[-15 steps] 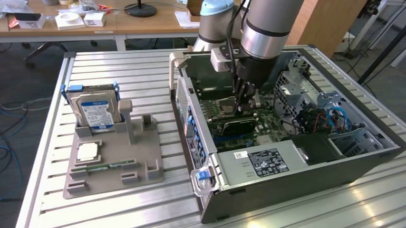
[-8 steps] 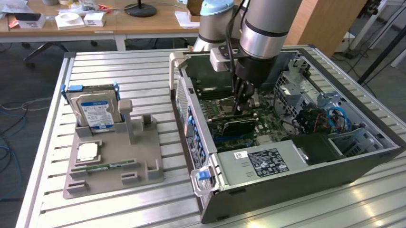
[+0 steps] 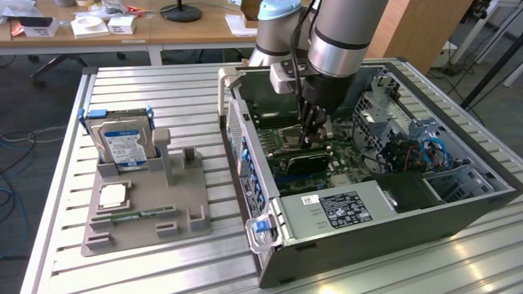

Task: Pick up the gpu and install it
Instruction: 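Press down on the gpu until it lock into place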

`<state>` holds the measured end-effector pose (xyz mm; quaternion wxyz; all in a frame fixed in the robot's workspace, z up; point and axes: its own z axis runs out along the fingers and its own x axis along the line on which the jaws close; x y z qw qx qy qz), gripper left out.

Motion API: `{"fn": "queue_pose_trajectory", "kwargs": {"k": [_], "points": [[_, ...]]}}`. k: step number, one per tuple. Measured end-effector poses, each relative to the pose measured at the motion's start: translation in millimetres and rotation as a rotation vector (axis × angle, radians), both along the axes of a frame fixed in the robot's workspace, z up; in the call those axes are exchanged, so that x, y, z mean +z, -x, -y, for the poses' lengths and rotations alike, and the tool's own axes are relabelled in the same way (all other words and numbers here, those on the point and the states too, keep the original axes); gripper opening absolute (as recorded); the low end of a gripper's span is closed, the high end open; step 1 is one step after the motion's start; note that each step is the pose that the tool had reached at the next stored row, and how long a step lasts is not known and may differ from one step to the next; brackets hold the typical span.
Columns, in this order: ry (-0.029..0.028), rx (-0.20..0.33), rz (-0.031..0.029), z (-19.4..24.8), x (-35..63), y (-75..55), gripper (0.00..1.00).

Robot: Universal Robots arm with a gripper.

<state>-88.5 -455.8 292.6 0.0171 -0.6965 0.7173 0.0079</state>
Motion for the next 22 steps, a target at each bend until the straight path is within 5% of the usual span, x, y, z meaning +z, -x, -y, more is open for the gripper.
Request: {"fn": "queue_pose_trajectory", "kwargs": {"k": [6,22], "points": [[0.0001,0.0,-0.0001,0.0,-10.4,0.0,0.1],[0.0,0.0,0.0,0.0,-18.7,0.0,0.1]]}}
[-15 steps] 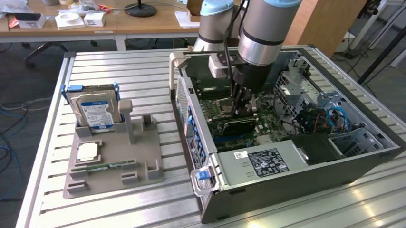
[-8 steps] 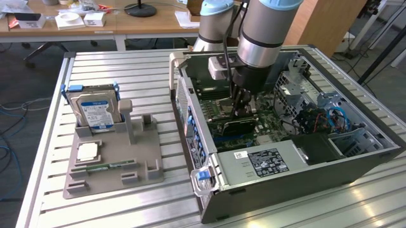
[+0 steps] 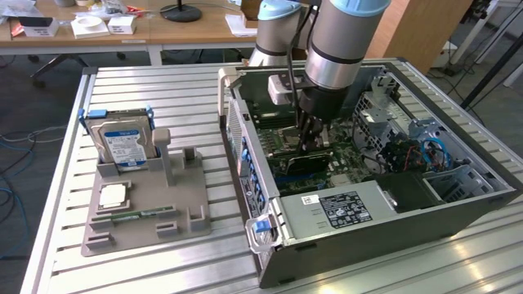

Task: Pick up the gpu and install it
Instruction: 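Press down on the gpu until it lock into place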

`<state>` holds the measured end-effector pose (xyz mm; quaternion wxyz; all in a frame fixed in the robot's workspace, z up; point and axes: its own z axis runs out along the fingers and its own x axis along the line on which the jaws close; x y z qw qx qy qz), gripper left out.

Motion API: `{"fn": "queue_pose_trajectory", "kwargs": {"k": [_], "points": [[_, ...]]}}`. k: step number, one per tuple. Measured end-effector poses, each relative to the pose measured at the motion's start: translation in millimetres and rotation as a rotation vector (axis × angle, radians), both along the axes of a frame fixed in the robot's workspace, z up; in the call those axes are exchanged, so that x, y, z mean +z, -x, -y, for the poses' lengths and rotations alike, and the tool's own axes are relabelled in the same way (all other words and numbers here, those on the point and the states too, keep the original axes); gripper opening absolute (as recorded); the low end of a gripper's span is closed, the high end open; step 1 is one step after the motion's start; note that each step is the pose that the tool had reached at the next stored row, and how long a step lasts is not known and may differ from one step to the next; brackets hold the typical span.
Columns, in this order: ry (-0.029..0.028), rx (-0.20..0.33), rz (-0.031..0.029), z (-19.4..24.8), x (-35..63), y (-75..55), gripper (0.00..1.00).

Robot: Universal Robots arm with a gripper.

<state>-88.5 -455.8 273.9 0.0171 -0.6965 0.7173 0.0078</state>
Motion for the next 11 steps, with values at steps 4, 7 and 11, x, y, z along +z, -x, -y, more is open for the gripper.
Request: {"fn": "queue_pose_trajectory", "kwargs": {"k": [4,7,11], "points": [[0.0001,0.0,0.0,-0.2,-0.4,0.0,0.1],[-0.0001,0.0,0.0,-1.1,-1.2,0.0,0.1],[-0.0002,0.0,0.0,-1.2,-2.9,0.0,0.1]]}}
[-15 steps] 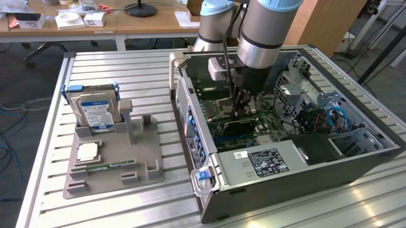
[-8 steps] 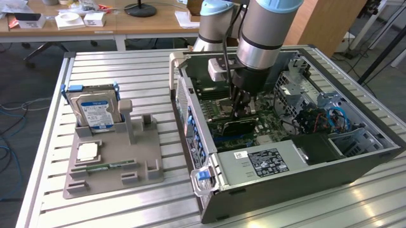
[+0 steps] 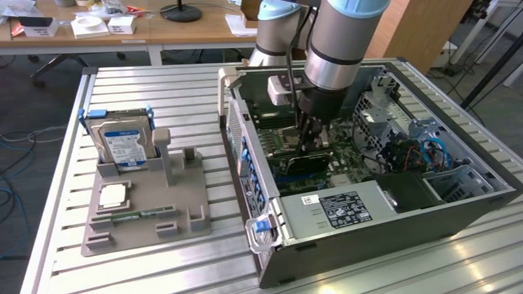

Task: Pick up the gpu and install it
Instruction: 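Press down on the gpu until it lock into place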

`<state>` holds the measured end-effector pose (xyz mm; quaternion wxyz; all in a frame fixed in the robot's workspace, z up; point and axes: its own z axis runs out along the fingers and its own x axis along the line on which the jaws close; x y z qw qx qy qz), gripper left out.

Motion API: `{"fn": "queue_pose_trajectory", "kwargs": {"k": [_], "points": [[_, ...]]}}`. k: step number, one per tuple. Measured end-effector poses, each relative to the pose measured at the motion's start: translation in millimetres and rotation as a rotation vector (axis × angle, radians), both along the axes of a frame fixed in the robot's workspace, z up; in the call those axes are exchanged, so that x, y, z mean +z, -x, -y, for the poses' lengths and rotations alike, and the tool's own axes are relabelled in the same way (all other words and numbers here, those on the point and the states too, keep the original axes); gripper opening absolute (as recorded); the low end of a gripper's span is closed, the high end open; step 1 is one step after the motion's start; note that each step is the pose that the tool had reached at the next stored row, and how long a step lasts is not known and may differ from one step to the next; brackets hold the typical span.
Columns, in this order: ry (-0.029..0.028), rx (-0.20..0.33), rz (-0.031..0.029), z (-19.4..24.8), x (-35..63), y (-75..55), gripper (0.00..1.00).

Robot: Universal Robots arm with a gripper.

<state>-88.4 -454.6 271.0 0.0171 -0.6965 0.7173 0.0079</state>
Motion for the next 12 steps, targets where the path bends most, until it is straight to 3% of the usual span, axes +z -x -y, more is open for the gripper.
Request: {"fn": "queue_pose_trajectory", "kwargs": {"k": [12], "points": [[0.0003,0.0,-0.0001,0.1,-1.7,0.0,0.1]]}}
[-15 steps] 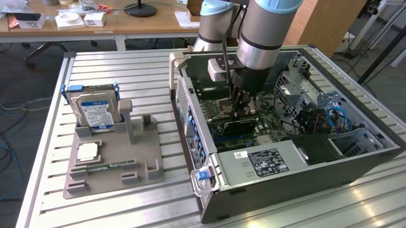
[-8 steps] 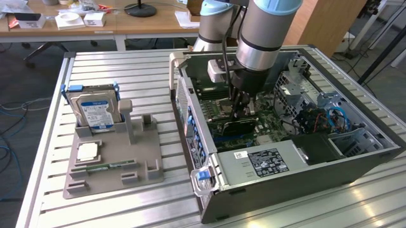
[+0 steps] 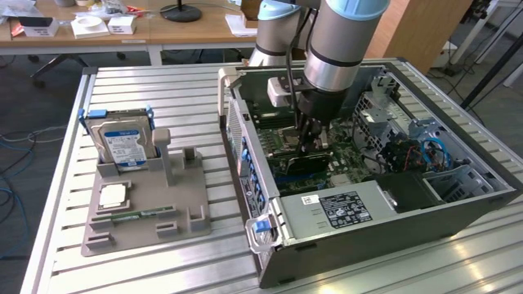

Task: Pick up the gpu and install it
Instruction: 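Press down on the gpu until it lock into place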

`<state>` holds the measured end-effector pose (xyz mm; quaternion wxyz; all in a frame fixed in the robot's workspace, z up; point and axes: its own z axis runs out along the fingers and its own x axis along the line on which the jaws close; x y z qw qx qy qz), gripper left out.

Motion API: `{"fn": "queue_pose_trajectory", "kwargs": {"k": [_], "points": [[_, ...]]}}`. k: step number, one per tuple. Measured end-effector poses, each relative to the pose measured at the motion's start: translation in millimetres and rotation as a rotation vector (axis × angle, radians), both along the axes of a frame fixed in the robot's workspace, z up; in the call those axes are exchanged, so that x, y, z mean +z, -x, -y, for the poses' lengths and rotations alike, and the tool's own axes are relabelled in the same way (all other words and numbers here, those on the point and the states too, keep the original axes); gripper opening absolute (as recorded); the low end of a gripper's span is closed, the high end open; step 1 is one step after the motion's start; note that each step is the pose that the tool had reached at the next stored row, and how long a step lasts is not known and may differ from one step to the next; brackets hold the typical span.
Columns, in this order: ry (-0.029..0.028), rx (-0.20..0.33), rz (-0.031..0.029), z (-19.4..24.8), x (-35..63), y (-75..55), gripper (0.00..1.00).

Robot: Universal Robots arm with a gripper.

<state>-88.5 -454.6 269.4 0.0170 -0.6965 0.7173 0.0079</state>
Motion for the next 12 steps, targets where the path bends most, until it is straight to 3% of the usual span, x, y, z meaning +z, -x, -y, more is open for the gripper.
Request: {"fn": "queue_pose_trajectory", "kwargs": {"k": [12], "points": [[0.0,0.0,0.0,0.0,-2.9,0.0,0.1]]}}
